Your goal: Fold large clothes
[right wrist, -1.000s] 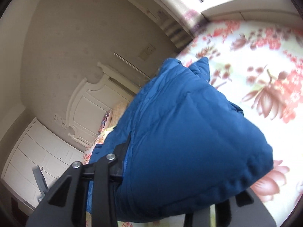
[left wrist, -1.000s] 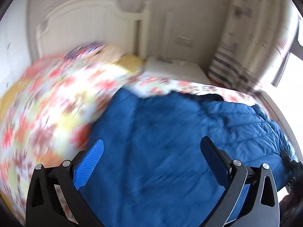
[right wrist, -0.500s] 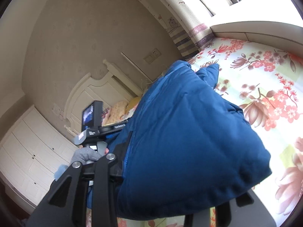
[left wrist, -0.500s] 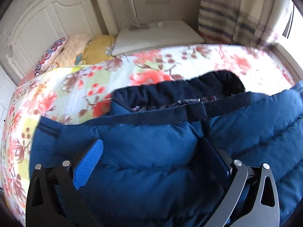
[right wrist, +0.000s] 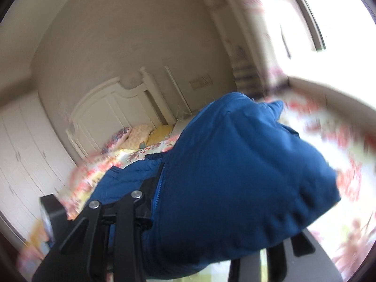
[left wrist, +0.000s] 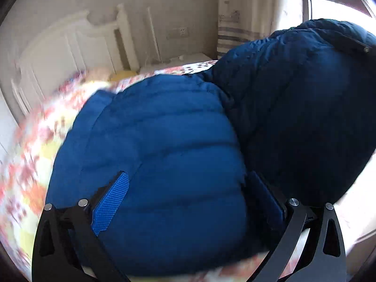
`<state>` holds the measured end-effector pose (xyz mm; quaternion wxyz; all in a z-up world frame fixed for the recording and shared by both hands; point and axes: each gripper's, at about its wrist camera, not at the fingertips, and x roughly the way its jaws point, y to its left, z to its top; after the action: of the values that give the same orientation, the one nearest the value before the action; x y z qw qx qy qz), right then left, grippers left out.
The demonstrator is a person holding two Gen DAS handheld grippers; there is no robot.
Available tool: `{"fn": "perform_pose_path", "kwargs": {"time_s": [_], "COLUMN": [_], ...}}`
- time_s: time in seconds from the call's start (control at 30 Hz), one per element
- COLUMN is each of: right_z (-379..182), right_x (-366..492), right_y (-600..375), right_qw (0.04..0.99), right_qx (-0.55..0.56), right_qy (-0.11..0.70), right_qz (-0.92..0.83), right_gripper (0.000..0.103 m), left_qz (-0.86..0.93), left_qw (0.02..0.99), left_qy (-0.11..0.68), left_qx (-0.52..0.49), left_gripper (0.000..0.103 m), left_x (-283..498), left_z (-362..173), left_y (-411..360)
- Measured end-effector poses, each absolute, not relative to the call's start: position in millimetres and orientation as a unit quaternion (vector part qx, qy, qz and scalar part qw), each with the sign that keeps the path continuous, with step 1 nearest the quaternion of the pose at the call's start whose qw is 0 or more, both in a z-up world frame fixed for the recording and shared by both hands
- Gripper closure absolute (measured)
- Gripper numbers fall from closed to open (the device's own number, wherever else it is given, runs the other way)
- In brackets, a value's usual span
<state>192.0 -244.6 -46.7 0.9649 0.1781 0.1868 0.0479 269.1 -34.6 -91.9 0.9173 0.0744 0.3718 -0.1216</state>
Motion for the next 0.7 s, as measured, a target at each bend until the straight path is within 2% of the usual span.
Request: {"fn": "perform_pose_path", "kwargs": {"time_s": [0.1, 0.23, 0.33, 0.47, 0.53, 0.7], "right_z": [-15.2, 5.4, -23.1, -122.0, -149.6, -135.4], "right_x": [192.5, 203.9, 211.0, 208.7, 200.3, 198.4], "right_y": [-193.4, -84.0, 9.2, 92.8, 105.5, 91.5], "right_qw": [0.983, 0.975, 0.926, 0.825, 0.804, 0.827], "right_qx": [0.069, -0.150, -0.323, -0.510, -0.561, -0.518], "right_qy": [0.164, 0.149, 0.166, 0.186, 0.148, 0.153], "right_qz": [0.044, 0.062, 0.103, 0.157, 0.135, 0.157], "right_gripper": [0.070, 0.068, 0.064, 0.054, 0.055, 0.057], "left_qz": [-0.135, -0.144, -0.164, -0.173, -0.185, -0.261], "left_qw": [0.924, 0.912, 0.870, 0.841, 0.831, 0.808], "left_qy": [0.357, 0.332, 0.331, 0.345, 0.359, 0.383], "left_qx": [-0.029, -0.193, -0.326, -0.379, -0.382, -0.363], "left_gripper": [0.005, 0.005, 0.005, 0.005, 0.005, 0.005], "left_x": [265.7, 270.3, 276.3, 282.5, 291.0, 337.5], "left_z": [-69.8, -50.3, -61.5, -83.2, -91.2, -90.7], "left_y": [31.3, 130.6, 207.3, 243.7, 247.1, 217.9]}}
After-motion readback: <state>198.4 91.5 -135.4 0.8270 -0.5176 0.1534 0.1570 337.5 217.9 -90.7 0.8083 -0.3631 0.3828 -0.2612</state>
